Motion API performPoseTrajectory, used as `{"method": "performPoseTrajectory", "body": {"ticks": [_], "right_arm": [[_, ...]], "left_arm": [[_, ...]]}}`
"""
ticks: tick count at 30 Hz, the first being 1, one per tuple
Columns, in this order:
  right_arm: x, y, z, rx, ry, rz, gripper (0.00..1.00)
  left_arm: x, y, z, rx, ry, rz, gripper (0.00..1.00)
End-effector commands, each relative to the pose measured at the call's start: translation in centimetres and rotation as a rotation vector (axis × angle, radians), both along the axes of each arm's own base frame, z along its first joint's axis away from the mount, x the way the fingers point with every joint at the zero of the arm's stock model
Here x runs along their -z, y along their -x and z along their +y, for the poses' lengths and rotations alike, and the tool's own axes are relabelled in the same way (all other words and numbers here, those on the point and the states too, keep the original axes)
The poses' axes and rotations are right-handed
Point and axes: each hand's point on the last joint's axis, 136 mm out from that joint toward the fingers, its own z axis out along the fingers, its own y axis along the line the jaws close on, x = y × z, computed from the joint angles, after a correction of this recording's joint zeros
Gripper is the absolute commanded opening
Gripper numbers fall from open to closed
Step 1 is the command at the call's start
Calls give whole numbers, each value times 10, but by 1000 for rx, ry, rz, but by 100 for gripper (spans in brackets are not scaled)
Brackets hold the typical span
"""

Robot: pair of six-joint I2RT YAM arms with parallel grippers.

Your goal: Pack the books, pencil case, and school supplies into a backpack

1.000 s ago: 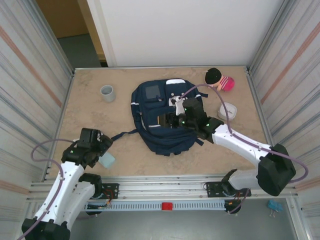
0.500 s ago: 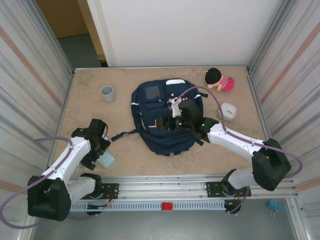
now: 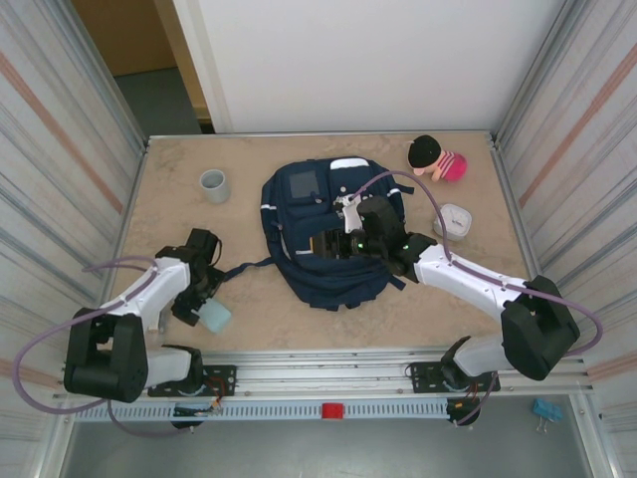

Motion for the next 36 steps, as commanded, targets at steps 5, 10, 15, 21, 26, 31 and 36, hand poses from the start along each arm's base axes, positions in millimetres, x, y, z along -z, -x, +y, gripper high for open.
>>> {"method": "performPoseTrajectory", "body": {"ticks": [5, 10, 15, 21, 26, 31, 36], "right_arm": [[-7, 0, 2, -31, -6, -19, 62], [-4, -1, -1, -27, -6, -10, 62], [-7, -2, -8, -7, -21, -30, 62], [-6, -3, -11, -2, -22, -20, 62], [-7, -4, -11, 2, -33, -12, 62], [-14, -5, -13, 5, -121, 18, 62], [-18, -5, -14, 3, -198, 58, 61]], "left_arm": [[14, 4, 1, -18, 0, 41, 95], [21, 9, 2, -41, -5, 62, 83], [26, 18, 2, -69, -21, 75, 78], [29, 19, 0, -62, -16, 72, 79], [20, 18, -7, -39, -14, 52, 67], [-13, 7, -24, 27, -27, -37, 57], [-52, -7, -54, 70, 29, -199, 55]]}}
